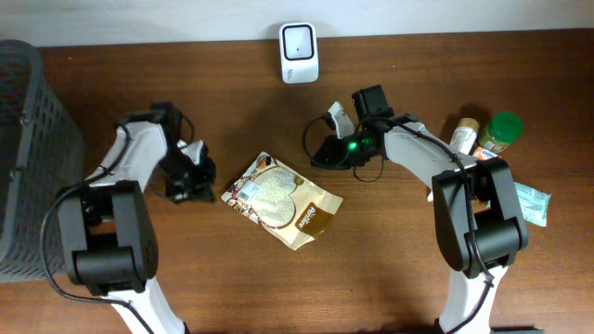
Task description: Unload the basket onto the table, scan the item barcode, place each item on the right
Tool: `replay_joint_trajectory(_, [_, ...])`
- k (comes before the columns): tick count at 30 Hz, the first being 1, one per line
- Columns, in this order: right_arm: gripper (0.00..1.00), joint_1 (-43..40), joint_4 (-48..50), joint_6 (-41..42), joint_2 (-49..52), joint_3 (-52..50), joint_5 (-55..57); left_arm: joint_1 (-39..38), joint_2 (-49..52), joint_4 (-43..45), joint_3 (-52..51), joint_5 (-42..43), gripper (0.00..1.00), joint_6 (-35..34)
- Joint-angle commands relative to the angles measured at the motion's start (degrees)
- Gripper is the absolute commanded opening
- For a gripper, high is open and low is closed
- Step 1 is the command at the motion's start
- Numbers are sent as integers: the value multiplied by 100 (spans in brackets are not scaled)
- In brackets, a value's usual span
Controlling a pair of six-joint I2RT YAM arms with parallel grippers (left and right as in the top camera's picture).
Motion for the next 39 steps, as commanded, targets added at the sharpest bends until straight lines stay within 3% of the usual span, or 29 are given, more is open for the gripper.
replay_joint_trajectory(1, [4, 31, 0, -83, 42, 33, 114, -83, -356, 245, -603, 44, 0, -175])
replay_joint_trajectory(6, [4, 31, 0, -83, 42, 33, 114, -299, -356, 1088, -1246, 511, 0, -177])
replay_joint_trajectory(12, [4, 33, 2, -83, 42, 33, 114, -625, -356, 1871, -1298, 935, 0, -188])
replay_joint_trajectory(22, [6, 192, -105, 243, 42, 33, 494, -1008, -356, 3093, -1276, 968, 0, -236])
replay_joint_trajectory(30, [41, -643, -584, 197, 46, 17, -380, -1016, -358, 2507, -638, 881, 1, 350])
replay_joint_trajectory(39, [44, -498, -101, 286, 177, -573, -654, -1047, -356, 2623, -577, 1165, 0, 933])
